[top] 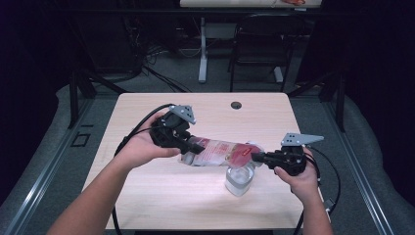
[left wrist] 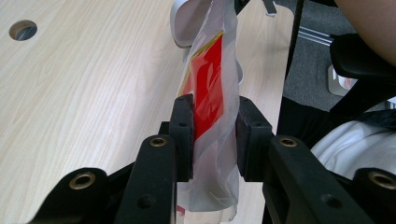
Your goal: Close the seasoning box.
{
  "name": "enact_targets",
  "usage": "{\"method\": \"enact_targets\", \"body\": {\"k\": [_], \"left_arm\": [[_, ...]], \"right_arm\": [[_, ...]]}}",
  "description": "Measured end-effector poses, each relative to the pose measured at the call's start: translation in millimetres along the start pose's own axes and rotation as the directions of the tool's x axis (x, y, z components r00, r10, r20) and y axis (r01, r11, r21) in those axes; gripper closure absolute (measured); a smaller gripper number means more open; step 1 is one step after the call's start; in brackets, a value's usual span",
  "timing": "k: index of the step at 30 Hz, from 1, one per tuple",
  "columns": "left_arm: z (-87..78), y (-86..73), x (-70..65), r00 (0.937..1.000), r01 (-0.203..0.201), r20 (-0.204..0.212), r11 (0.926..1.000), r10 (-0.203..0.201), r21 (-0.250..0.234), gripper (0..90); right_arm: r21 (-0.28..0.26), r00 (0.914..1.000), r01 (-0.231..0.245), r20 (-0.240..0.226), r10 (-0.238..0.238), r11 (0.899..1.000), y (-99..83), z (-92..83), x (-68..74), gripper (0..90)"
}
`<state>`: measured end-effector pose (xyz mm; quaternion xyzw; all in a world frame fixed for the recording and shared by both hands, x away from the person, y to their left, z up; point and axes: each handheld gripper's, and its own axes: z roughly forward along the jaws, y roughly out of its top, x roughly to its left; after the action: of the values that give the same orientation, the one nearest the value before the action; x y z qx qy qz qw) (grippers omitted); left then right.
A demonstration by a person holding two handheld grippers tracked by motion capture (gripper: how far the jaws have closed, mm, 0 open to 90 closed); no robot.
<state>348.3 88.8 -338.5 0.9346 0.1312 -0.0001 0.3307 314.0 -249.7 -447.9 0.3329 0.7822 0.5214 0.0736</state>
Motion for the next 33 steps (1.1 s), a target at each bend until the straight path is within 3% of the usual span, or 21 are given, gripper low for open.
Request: {"method": "enact_targets", "body": {"k": [33], "left_arm": [[0.7,5.3,-1.5,1.0000,-0.001,0.004,1.0000,0.002,-0.008,72.5]], "right_arm": [[0.019,0.9998,0.011,0.016,-0.012,1.000,0.0,-0.3,-0.2,89.0]]}}
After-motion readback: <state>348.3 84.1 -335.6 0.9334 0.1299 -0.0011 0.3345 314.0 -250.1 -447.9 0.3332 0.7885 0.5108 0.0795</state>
